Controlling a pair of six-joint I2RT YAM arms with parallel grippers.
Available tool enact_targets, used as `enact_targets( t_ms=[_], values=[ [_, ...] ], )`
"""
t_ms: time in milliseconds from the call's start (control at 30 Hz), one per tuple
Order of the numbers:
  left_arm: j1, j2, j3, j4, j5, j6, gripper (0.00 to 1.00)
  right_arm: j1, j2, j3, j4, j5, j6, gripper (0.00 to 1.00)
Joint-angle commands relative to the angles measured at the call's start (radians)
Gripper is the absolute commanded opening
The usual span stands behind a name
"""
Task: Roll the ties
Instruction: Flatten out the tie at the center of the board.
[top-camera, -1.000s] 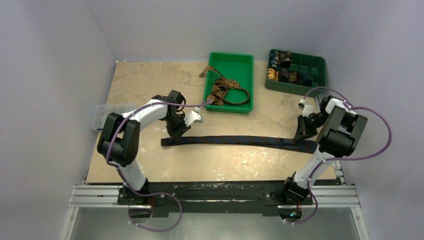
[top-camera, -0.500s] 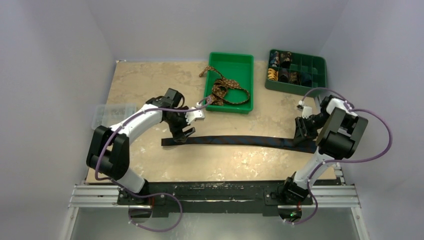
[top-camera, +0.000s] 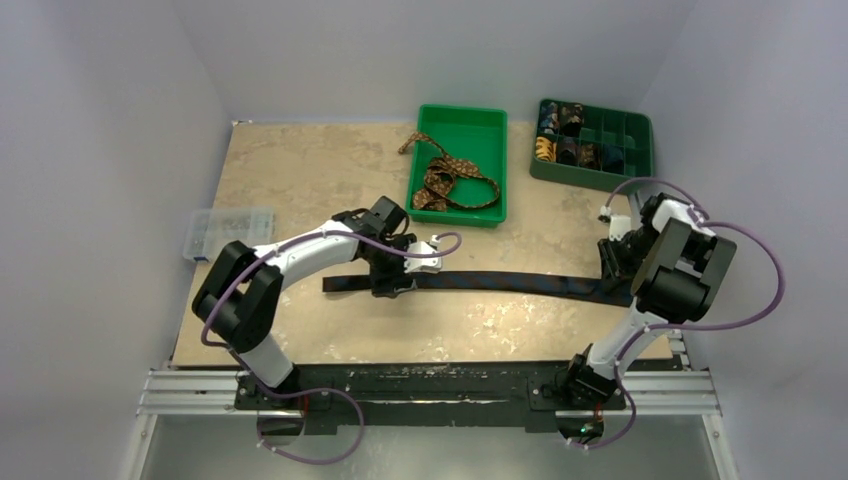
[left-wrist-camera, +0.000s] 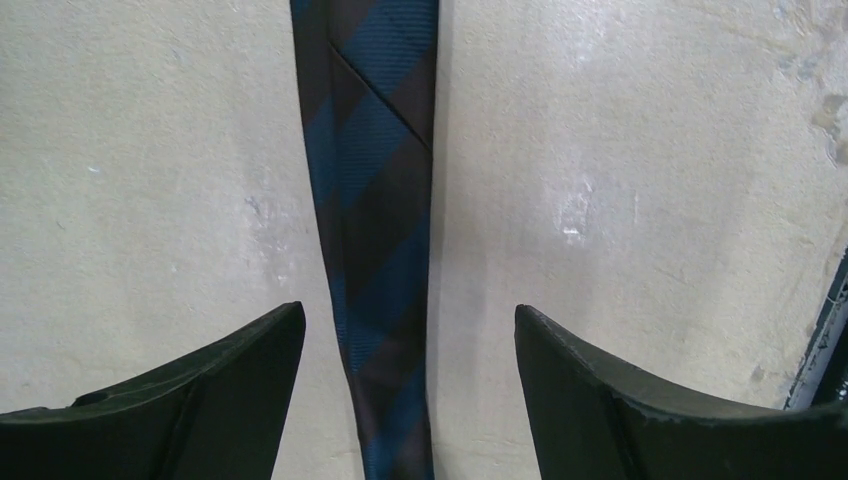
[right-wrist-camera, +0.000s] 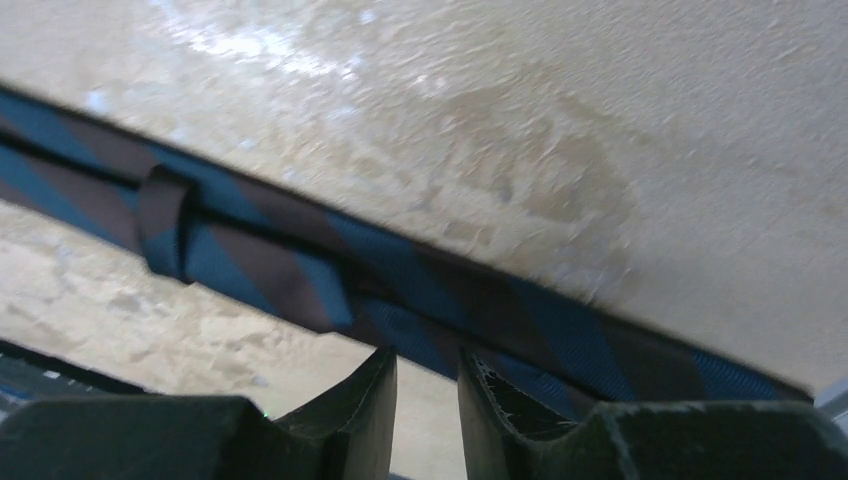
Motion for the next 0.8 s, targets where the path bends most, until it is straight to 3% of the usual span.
enact_targets(
  t_ms=[0, 400, 467, 667, 767],
  values=[
    [-0.010, 0.029, 0.076, 0.029, 0.007, -0.020, 0.75, -0.004, 0.073, 0.021, 0.086, 0.071, 0.018, 0.27],
    [-0.060, 0.077, 0.147, -0.019, -0.013, -0.053, 0.75, -0.003, 0.192, 0.223, 0.121, 0.083, -0.075, 0.26],
    [-0.091, 0.079, 0.159, 0.004, -0.027, -0.080, 0.77, -0.003, 0.184, 0.246, 0.090, 0.017, -0.114, 0.28],
    [-0.103, 0.049, 0.205, 0.113, 0.005, -0.293, 0.80, -0.003, -0.021, 0.220, 0.039, -0.180, -0.282, 0.36],
    [-0.062, -0.055, 0.154, 0.166, 0.057, -0.370, 0.85, -0.002, -0.131, 0.208, 0.043, -0.322, -0.332, 0.52]
  ],
)
